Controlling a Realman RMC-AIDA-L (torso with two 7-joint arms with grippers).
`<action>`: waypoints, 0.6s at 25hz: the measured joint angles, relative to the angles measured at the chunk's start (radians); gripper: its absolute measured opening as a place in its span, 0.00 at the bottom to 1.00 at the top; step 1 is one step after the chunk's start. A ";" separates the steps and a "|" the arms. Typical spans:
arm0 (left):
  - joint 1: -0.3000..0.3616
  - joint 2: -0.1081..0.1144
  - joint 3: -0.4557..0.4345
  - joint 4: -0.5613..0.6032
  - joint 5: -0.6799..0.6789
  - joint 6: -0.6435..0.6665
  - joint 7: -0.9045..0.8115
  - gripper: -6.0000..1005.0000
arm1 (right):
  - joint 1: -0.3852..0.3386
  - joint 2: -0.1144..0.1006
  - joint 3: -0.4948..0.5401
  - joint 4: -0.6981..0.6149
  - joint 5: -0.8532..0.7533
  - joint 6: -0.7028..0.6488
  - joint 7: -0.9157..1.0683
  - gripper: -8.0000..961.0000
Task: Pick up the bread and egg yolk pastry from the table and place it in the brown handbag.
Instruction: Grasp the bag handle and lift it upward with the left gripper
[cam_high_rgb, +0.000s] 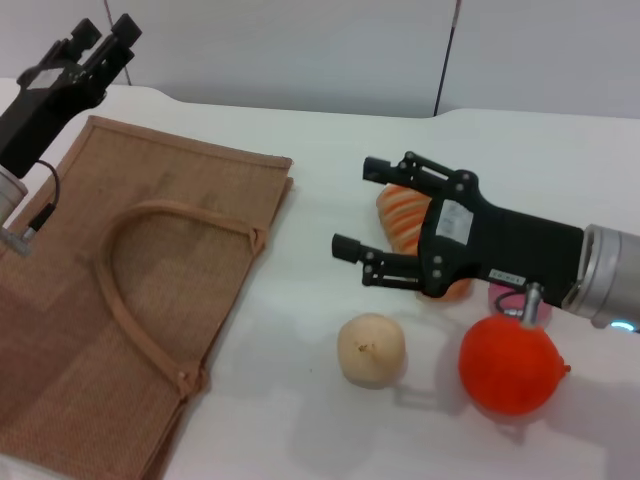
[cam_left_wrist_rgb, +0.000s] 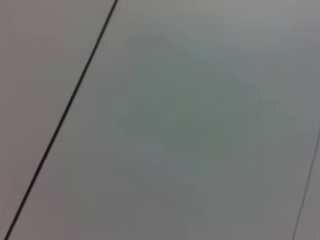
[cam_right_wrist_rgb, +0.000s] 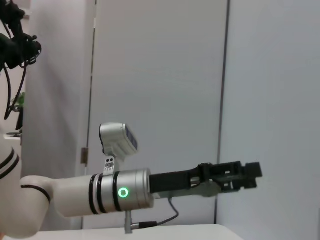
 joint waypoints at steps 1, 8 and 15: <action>-0.001 0.004 0.007 0.010 0.010 0.020 -0.057 0.71 | 0.000 0.000 0.008 0.003 0.000 0.000 0.002 0.93; 0.001 0.021 0.020 0.224 0.251 0.061 -0.558 0.70 | 0.003 -0.001 0.058 0.034 0.000 -0.007 0.007 0.93; -0.012 0.039 0.020 0.466 0.619 0.024 -1.039 0.69 | 0.007 -0.003 0.069 0.037 0.000 -0.003 0.008 0.93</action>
